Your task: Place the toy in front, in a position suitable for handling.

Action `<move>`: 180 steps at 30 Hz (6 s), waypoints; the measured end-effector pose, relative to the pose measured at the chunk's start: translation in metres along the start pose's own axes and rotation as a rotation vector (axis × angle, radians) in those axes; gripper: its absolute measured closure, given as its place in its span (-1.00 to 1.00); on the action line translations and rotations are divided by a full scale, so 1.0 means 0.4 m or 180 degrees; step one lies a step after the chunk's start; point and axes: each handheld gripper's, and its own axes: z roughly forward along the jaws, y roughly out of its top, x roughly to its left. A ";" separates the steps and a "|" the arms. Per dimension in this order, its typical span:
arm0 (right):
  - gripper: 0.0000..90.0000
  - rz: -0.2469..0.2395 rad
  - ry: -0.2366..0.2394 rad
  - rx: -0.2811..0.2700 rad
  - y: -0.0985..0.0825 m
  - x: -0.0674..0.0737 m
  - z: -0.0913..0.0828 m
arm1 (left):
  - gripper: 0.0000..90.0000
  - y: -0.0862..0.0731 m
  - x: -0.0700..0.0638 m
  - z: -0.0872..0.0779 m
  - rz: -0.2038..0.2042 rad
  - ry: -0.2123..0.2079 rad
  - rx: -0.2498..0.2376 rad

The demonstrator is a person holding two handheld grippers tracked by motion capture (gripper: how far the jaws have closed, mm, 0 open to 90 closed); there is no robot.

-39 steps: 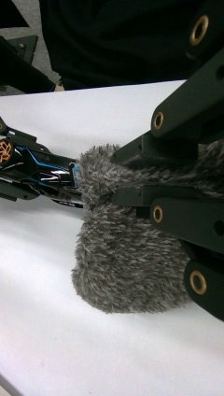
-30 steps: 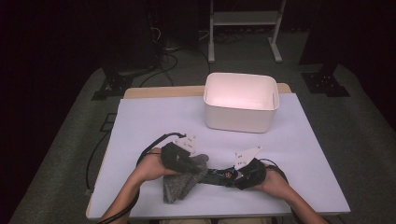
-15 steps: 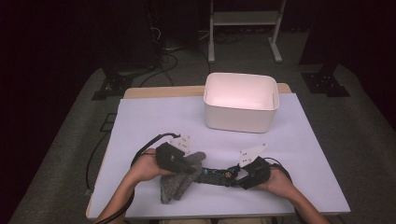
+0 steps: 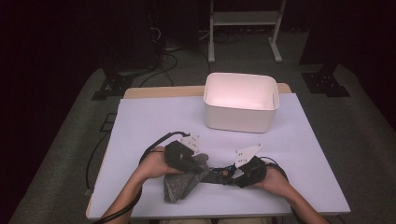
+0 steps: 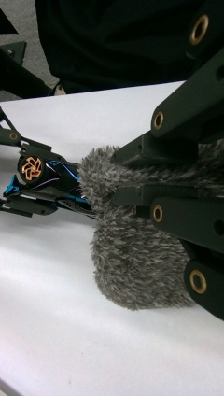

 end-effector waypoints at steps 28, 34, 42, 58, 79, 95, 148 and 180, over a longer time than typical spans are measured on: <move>0.26 0.0050 -0.0064 -0.0110 0.002 0.015 0.009 | 0.83 0.127 -0.009 0.091 0.0270 -0.0139 0.0096; 0.26 0.0062 -0.0070 -0.0139 -0.002 0.015 0.009 | 0.82 0.142 0.001 0.102 0.0298 -0.0164 0.0113; 0.26 0.0089 -0.0075 -0.0146 -0.002 0.016 0.010 | 0.82 0.154 0.005 0.115 0.0261 -0.0193 0.0062; 0.27 0.0004 -0.0053 -0.0067 0.004 0.016 0.008 | 0.81 0.038 0.024 0.029 -0.0029 -0.0077 -0.0023; 0.28 0.0014 0.0040 0.0165 -0.010 -0.009 -0.036 | 0.79 -0.048 0.021 -0.036 -0.0199 0.0072 -0.0088; 0.07 -0.0013 0.0040 0.0325 0.028 -0.011 -0.029 | 0.79 -0.052 0.021 0.004 -0.0215 -0.0073 -0.0169; 0.26 -0.0250 0.0008 0.0247 0.168 0.000 0.036 | 0.80 -0.018 0.000 -0.077 -0.0081 -0.0084 -0.0465; 0.26 -0.0297 -0.0214 0.0183 0.151 0.031 -0.057 | 0.80 0.072 -0.010 -0.089 0.0145 -0.0167 -0.0555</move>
